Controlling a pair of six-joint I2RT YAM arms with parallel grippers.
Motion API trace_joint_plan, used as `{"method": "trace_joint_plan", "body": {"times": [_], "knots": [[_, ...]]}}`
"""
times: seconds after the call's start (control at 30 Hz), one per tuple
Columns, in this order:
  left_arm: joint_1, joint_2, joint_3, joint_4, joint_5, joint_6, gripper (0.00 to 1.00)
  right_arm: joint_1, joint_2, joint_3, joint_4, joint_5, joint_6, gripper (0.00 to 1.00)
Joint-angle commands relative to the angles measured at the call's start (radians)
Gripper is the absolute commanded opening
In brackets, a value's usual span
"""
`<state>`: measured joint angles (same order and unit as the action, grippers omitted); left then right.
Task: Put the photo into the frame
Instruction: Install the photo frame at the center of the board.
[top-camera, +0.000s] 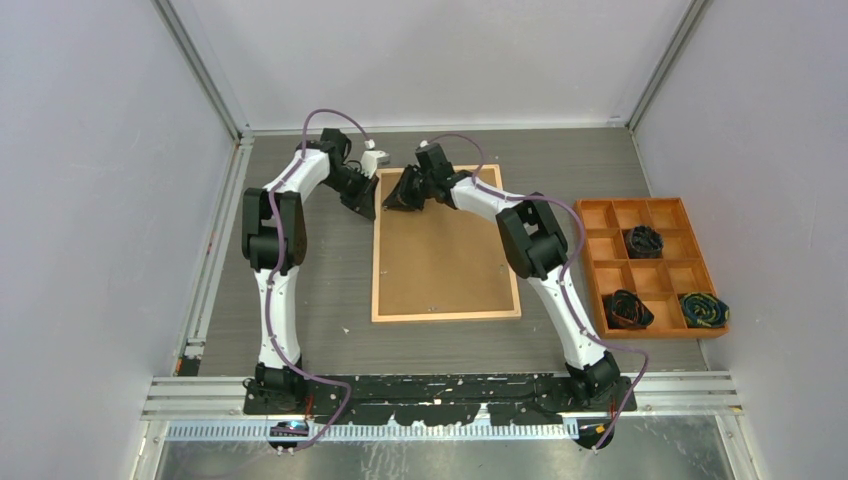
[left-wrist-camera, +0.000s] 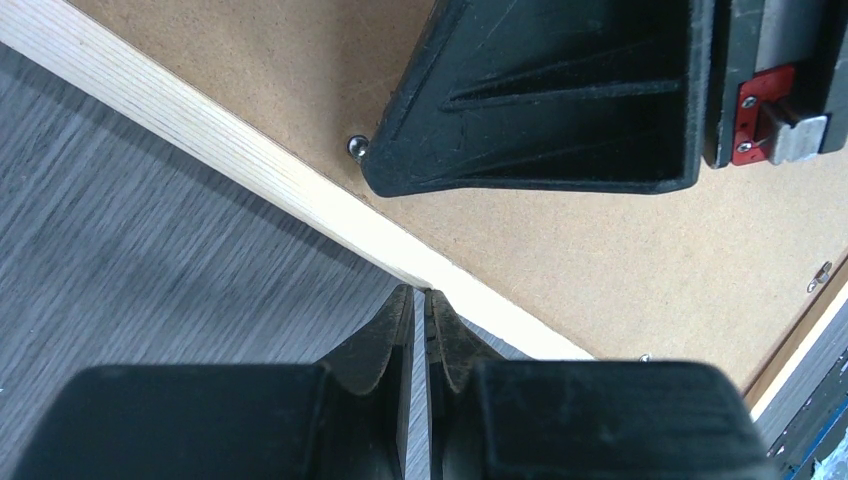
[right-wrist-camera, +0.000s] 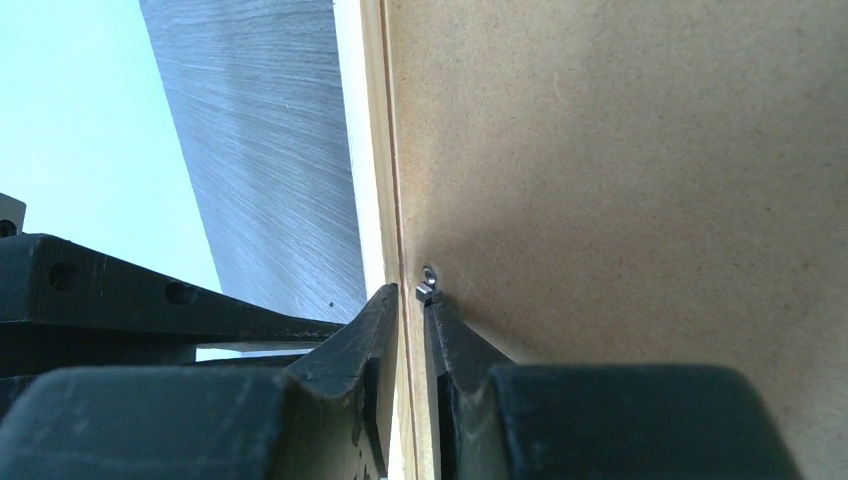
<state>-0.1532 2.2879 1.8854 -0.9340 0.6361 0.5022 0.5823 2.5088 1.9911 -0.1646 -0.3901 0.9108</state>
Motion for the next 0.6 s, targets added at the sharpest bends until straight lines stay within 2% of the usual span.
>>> {"method": "trace_joint_plan", "body": {"times": [0.0,0.57], "knots": [[-0.026,0.004,-0.036,-0.008,-0.047,0.021,0.09,0.018,-0.027,-0.048,0.011,0.033,0.021,0.21],[-0.028,0.004,-0.036,-0.009,-0.053,0.024,0.09,0.020,-0.093,-0.125,0.016,0.050,0.017,0.21]]}}
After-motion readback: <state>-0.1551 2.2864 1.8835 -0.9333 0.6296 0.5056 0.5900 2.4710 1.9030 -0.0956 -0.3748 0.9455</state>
